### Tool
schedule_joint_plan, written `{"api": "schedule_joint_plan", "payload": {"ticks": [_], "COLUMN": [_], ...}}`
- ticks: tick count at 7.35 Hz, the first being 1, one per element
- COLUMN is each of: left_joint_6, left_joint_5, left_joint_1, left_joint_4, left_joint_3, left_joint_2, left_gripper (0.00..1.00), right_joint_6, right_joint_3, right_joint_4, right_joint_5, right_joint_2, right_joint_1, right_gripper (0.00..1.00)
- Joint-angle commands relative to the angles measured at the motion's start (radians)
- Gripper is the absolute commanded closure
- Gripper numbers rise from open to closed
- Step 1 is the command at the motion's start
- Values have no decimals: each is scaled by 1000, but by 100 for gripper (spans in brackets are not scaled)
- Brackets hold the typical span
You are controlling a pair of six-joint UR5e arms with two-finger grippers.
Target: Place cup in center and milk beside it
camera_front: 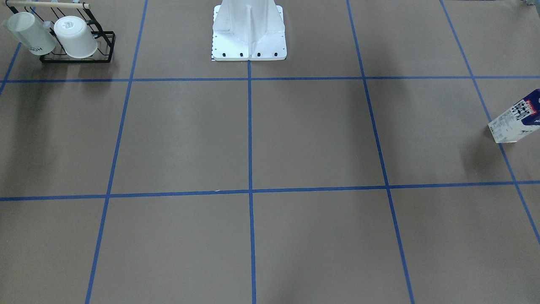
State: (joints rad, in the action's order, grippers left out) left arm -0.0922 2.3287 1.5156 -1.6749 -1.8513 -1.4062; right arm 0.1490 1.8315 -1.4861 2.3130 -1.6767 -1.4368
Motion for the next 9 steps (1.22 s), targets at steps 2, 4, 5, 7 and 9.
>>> {"api": "schedule_joint_plan", "payload": {"ticks": [2,4,5,7,9], "left_joint_6": [0,5,3,-4,-6], "left_joint_5": [3,3,3,4,3], "left_joint_1": [0,0,0,0,0], "left_joint_4": [-5,0,1,-2,-3], "left_joint_3": [6,0,3,27,29], "left_joint_2": [-14,-31,-22,-20,-22], "left_gripper": [2,2,2,2,2], "right_joint_6": [0,1,14,0,-17], "right_joint_3": [-1,2,2,-18,-140], "right_joint_4": [1,7,6,12,12], "right_joint_5": [-3,-1,-16,-1,-6], "right_joint_2": [2,-8,-9,-12,27], "right_joint_1": [1,1,1,1,-11], "right_gripper": [0,0,0,0,0]}}
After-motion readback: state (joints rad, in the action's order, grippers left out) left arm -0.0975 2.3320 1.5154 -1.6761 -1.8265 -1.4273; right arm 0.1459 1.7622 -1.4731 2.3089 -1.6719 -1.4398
